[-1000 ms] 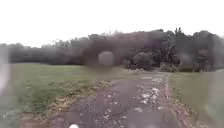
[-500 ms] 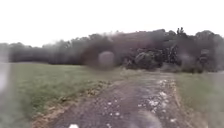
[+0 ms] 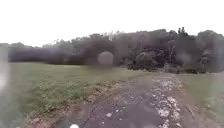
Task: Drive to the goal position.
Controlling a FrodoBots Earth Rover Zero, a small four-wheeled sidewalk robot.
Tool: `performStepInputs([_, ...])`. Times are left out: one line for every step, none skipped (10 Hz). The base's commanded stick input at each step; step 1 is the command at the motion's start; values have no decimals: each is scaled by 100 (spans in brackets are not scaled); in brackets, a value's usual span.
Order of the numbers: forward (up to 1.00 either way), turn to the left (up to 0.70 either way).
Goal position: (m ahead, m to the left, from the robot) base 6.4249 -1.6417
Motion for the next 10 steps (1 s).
performStepInputs([70,-35])
performStepInputs([70,-35])
performStepInputs([70,-35])
performStepInputs([70,-35])
performStepInputs([70,-35])
performStepInputs([70,-25])
performStepInputs([70,-3])
performStepInputs([70,0])
performStepInputs([70,0])
performStepInputs([70,0])
